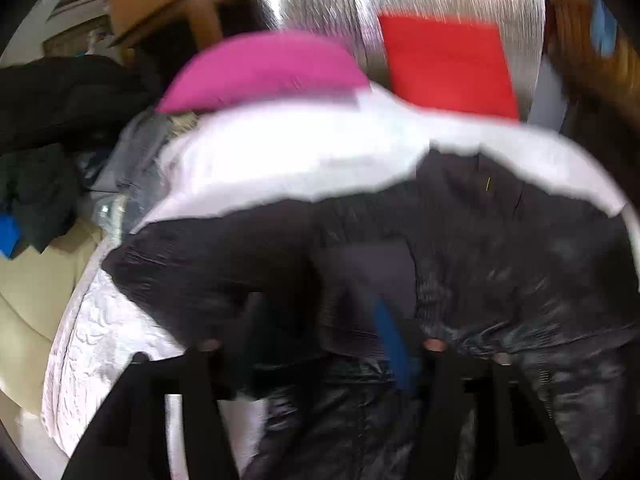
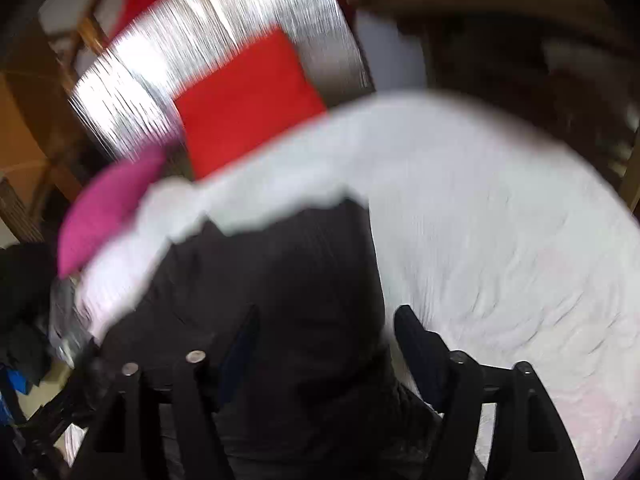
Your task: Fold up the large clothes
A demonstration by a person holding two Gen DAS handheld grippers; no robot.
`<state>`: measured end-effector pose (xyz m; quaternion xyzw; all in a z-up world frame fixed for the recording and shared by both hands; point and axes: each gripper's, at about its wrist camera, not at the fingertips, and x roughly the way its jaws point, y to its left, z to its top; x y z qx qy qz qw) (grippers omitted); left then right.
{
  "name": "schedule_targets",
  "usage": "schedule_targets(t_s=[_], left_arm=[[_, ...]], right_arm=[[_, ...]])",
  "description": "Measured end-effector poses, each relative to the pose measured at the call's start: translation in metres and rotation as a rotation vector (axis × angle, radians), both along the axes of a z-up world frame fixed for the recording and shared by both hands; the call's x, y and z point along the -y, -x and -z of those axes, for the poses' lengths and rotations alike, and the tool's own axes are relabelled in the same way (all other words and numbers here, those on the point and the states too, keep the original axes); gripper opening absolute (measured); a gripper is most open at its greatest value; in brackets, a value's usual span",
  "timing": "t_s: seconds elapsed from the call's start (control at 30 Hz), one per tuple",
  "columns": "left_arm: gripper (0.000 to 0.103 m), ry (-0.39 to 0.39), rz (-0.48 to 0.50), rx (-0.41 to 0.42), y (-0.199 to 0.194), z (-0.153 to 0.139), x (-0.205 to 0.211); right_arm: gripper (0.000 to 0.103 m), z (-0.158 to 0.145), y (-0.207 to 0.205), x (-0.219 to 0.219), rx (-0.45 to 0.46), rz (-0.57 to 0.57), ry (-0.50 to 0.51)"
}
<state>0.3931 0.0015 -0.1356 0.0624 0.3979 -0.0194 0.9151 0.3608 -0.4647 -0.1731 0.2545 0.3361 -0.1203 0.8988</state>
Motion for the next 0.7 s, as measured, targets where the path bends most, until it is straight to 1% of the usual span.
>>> schedule_targets(t_s=[0.03,0.07,0.1,0.17,0.2,0.27,0.33,0.4,0.43,0.47,0.53,0.57,0.6,0.63,0.7], left_arm=[[0.08,0.031,-0.022,0.038,0.01,-0.014,-0.017],[0.088,0.055,-0.051,0.073,0.019,-0.025,-0.035],[0.09,0.071,-0.073,0.091,0.024,-0.03,-0.049],[0.091,0.104,-0.141,0.103,0.031,-0.036,-0.089],[0.091,0.117,-0.173,0.098,0.033,-0.034,-0.104],[0.09,0.176,-0.259,0.059,0.032,-0.023,-0.144],[0.09,0.266,-0.345,0.015,0.027,-0.007,-0.183],[0.09,0.339,-0.416,-0.01,0.026,0.007,-0.209],[0.09,0.38,-0.437,-0.007,0.026,0.013,-0.218],[0.09,0.45,-0.455,-0.004,0.024,0.021,-0.231],[0.09,0.535,-0.492,-0.024,0.018,0.034,-0.244],[0.089,0.579,-0.503,-0.024,0.014,0.04,-0.25],[0.089,0.609,-0.507,-0.016,0.011,0.044,-0.255],[0.089,0.639,-0.515,-0.005,0.005,0.048,-0.26],[0.089,0.69,-0.54,-0.019,-0.005,0.06,-0.267]], right_arm=[[0.086,-0.01,0.009,-0.004,0.054,0.0,0.003],[0.09,-0.02,0.018,-0.009,0.105,-0.019,-0.012],[0.09,-0.024,0.022,-0.015,0.127,-0.052,-0.033],[0.09,-0.025,0.024,-0.032,0.139,-0.12,-0.063],[0.09,-0.023,0.023,-0.043,0.128,-0.165,-0.071],[0.09,-0.013,0.02,-0.061,0.1,-0.235,-0.076],[0.089,-0.004,0.01,-0.081,0.071,-0.266,-0.045],[0.086,0.004,0.005,-0.092,0.051,-0.286,-0.013],[0.085,0.01,-0.002,-0.099,0.03,-0.304,-0.007],[0.085,0.016,-0.009,-0.106,0.007,-0.315,0.0],[0.085,0.029,-0.015,-0.113,-0.034,-0.327,0.014],[0.085,0.039,-0.023,-0.116,-0.071,-0.334,0.019],[0.085,0.054,-0.031,-0.119,-0.132,-0.346,0.02],[0.085,0.061,-0.035,-0.12,-0.157,-0.35,0.037],[0.085,0.058,-0.035,-0.126,-0.153,-0.362,0.089]])
